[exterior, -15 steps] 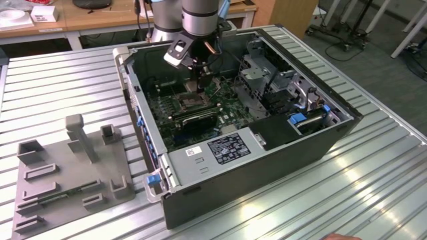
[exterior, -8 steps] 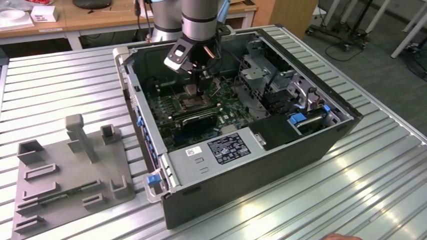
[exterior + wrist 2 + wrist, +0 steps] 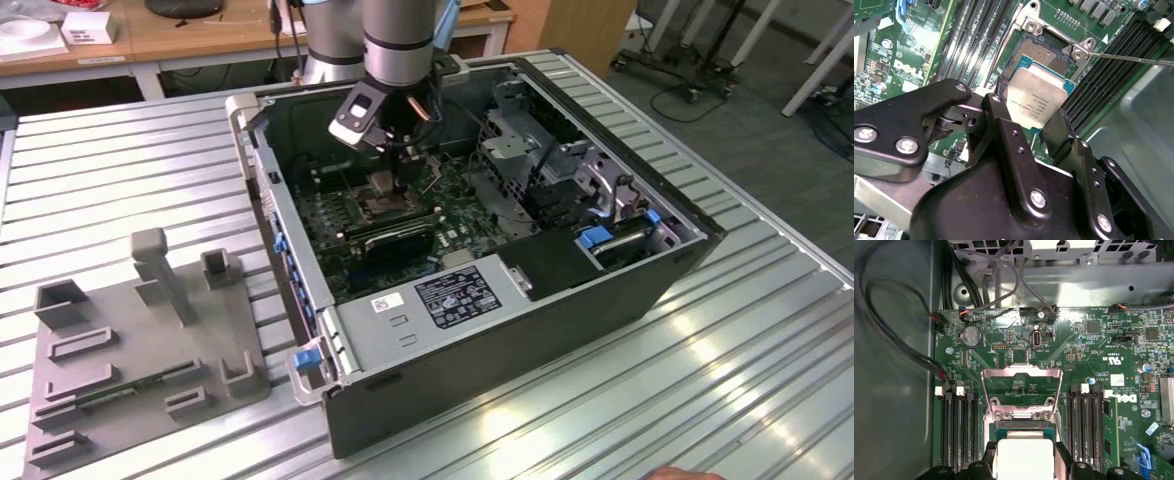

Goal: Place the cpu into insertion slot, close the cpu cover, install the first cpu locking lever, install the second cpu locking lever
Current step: 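Place the cpu into insertion slot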

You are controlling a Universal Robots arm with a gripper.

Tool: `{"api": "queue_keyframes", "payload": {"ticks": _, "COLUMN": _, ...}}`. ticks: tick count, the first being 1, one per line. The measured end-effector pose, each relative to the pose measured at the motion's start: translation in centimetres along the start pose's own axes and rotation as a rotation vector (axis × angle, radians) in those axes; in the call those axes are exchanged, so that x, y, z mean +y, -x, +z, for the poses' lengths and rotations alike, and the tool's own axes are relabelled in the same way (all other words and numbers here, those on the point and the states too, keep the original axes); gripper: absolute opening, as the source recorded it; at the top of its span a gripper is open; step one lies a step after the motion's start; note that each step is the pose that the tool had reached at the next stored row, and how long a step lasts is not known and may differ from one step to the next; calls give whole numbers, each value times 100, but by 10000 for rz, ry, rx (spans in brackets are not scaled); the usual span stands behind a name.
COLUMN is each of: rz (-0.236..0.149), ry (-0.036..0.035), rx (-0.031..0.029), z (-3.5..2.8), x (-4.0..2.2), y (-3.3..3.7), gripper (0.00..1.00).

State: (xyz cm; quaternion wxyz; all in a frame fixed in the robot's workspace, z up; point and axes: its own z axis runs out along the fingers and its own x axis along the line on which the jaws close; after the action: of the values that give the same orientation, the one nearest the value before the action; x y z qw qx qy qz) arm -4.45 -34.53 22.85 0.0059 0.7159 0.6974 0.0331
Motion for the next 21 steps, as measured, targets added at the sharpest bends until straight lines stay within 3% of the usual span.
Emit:
{"api": "queue_keyframes", "payload": {"ticks": 13, "rz": -1, "ry": 0, "rx": 0, "z": 150, "x": -23, "y": -5, "gripper": 54}}
{"api": "queue_keyframes", "payload": {"ticks": 21, "rz": -4, "ry": 1, "rx": 4, "z": 171, "x": -32, "y": -4, "gripper": 54}}
